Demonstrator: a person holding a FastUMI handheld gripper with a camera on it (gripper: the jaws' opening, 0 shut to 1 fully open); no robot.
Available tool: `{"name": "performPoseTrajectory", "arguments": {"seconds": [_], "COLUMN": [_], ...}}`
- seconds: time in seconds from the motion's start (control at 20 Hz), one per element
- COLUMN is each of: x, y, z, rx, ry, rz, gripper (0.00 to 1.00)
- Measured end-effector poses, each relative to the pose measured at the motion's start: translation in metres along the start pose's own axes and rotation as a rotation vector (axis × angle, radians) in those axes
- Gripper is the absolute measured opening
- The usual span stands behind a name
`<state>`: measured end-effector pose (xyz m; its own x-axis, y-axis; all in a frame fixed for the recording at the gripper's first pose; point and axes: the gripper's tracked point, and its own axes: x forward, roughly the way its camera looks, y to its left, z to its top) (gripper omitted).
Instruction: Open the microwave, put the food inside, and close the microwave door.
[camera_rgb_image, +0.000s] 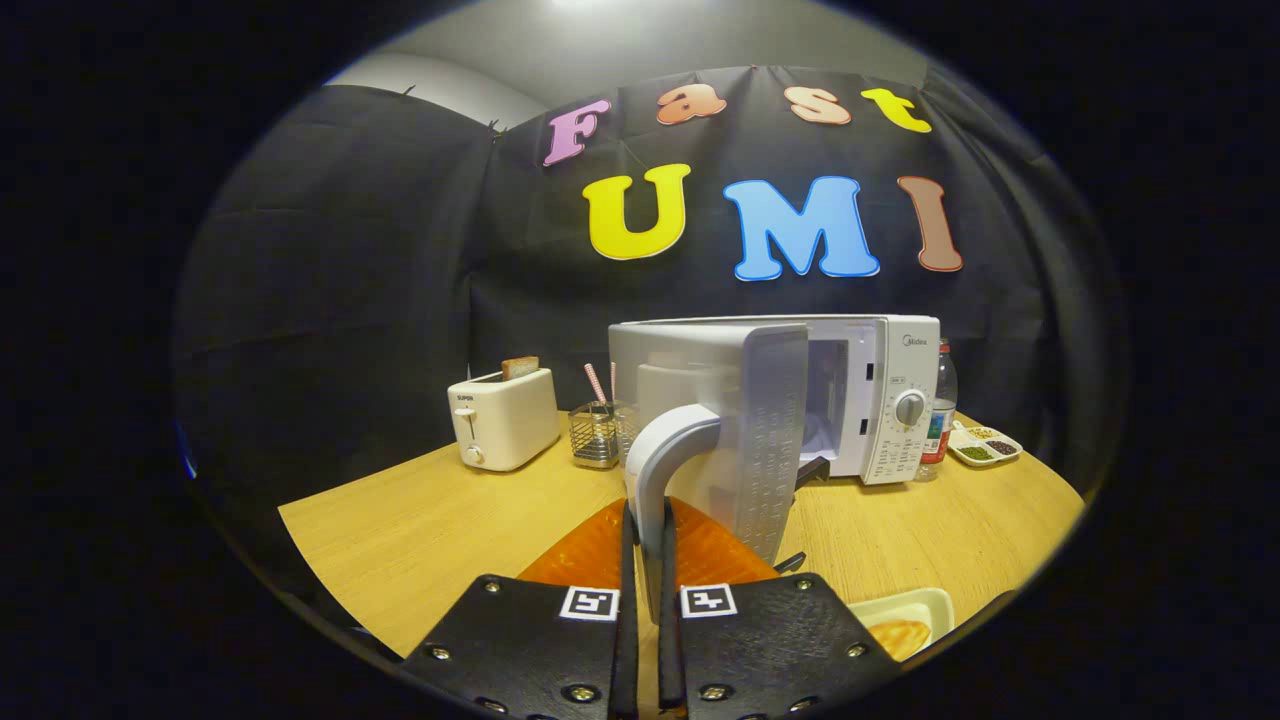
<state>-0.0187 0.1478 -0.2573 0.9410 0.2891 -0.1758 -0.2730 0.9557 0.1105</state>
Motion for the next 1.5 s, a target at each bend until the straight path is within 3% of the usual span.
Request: {"name": "performPoseTrajectory", "arguments": {"seconds": [0.7, 0.9, 1.0, 1.05, 1.15, 1.2, 1.3, 1.4, 1.5], "x": [0.017, 0.021, 0.019, 0.015, 0.001, -0.006, -0.018, -0.023, -0.028], "y": [0.116, 0.122, 0.13, 0.137, 0.148, 0.153, 0.156, 0.157, 0.159], "z": [-0.003, -0.004, -0.004, -0.004, 0.004, 0.011, 0.018, 0.018, 0.016], "rx": [-0.076, -0.063, -0.047, -0.03, -0.03, -0.046, -0.072, -0.084, -0.09], "ry": [-0.11, -0.098, -0.087, -0.089, -0.117, -0.136, -0.166, -0.165, -0.139], "rz": [-0.299, -0.334, -0.296, -0.258, -0.203, -0.18, -0.146, -0.1, -0.042], "gripper": [0.08, 0.09, 0.1, 0.16, 0.59, 0.76, 0.89, 0.96, 0.96]}}
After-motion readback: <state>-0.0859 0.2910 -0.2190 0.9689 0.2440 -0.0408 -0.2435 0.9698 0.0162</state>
